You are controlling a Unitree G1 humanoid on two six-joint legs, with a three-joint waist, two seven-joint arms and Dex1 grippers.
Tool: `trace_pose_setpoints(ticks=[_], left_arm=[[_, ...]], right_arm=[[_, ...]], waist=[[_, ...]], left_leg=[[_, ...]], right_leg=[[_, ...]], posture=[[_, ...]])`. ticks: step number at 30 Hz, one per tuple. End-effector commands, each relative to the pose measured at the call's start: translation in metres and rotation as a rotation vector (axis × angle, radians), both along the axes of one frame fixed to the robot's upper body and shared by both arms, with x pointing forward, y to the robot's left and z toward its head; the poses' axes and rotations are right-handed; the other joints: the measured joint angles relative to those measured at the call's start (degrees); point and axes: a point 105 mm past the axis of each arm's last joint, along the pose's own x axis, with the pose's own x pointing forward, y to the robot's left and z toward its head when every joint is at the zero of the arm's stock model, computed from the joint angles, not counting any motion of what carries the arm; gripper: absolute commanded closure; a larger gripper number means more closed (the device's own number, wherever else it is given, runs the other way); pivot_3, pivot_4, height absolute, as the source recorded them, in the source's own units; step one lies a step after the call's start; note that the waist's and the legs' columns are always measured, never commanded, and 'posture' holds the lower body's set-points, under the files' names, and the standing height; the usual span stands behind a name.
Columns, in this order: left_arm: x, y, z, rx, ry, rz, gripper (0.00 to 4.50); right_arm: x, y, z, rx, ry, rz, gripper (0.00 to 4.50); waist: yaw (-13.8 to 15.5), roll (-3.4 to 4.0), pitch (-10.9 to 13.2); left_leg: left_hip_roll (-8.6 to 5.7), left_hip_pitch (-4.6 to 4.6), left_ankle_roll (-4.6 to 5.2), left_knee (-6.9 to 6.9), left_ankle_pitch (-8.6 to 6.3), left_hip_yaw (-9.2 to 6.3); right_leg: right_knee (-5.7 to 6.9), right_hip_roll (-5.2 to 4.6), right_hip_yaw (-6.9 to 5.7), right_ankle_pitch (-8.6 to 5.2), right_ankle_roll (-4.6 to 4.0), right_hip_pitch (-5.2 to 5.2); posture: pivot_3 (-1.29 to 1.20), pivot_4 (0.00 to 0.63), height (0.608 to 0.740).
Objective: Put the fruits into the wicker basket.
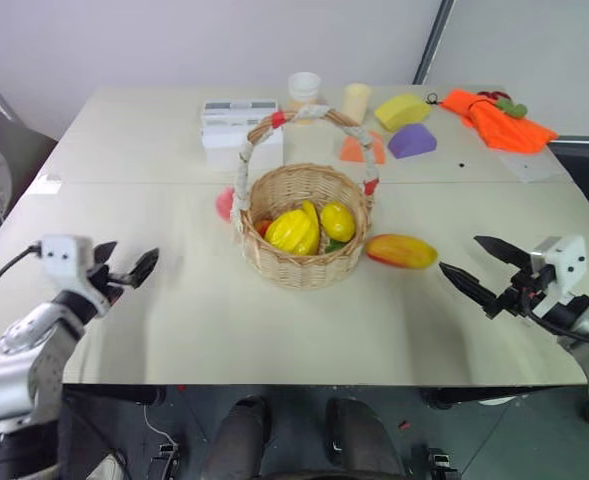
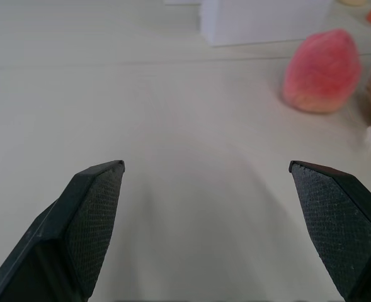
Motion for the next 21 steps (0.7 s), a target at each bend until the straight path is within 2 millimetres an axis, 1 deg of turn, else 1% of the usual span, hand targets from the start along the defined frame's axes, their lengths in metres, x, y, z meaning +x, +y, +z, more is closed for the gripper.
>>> trace_pose_setpoints(ticks=[1,5,11,17,21], left_arm=[[0.016,-0.015,0.011,0.060,-0.017,-0.079,0.00],[0.043,-0.030,0.021,0.093,-0.031,-0.141,0.00],[0.084,-0.065,0.031,0.110,-0.004,-0.262,0.00],[0.106,-0.093,0.032,0.165,0.008,-0.331,0.00],[0.117,-0.098,0.025,0.206,0.041,-0.322,0.00]], right_arm=[[-0.008,0.014,0.020,-0.027,-0.045,0.070,0.19],[-0.014,0.029,0.030,-0.041,-0.052,0.130,0.19],[-0.024,0.053,0.047,-0.102,-0.062,0.256,0.19],[-0.029,0.077,0.060,-0.111,-0.093,0.347,0.19],[-0.031,0.085,0.061,-0.097,-0.101,0.370,0.19]], waist=[[-0.04,0.00,0.00],[-0.07,-0.02,0.01],[-0.01,-0.12,0.07],[-0.10,-0.19,0.11],[-0.03,-0.24,0.13]], left_leg=[[0.00,0.01,0.00,-0.01,0.00,0.03],[0.00,0.00,0.01,0.00,0.00,0.08],[-0.03,-0.02,0.02,0.04,0.00,0.20],[-0.03,-0.05,0.06,0.03,-0.02,0.21],[-0.05,-0.09,0.07,0.05,-0.03,0.21]], right_leg=[[0.00,0.01,0.02,0.00,0.02,0.00],[0.02,0.07,0.02,0.01,0.05,-0.02],[0.02,0.09,0.01,0.12,0.25,-0.02],[-0.01,0.08,0.02,0.22,0.56,-0.05],[-0.01,0.08,0.02,0.23,0.63,-0.07]], posture=[[0.00,0.150,0.740],[0.00,0.150,0.740],[0.00,0.150,0.740],[0.00,0.150,0.740],[0.00,0.150,0.740]])
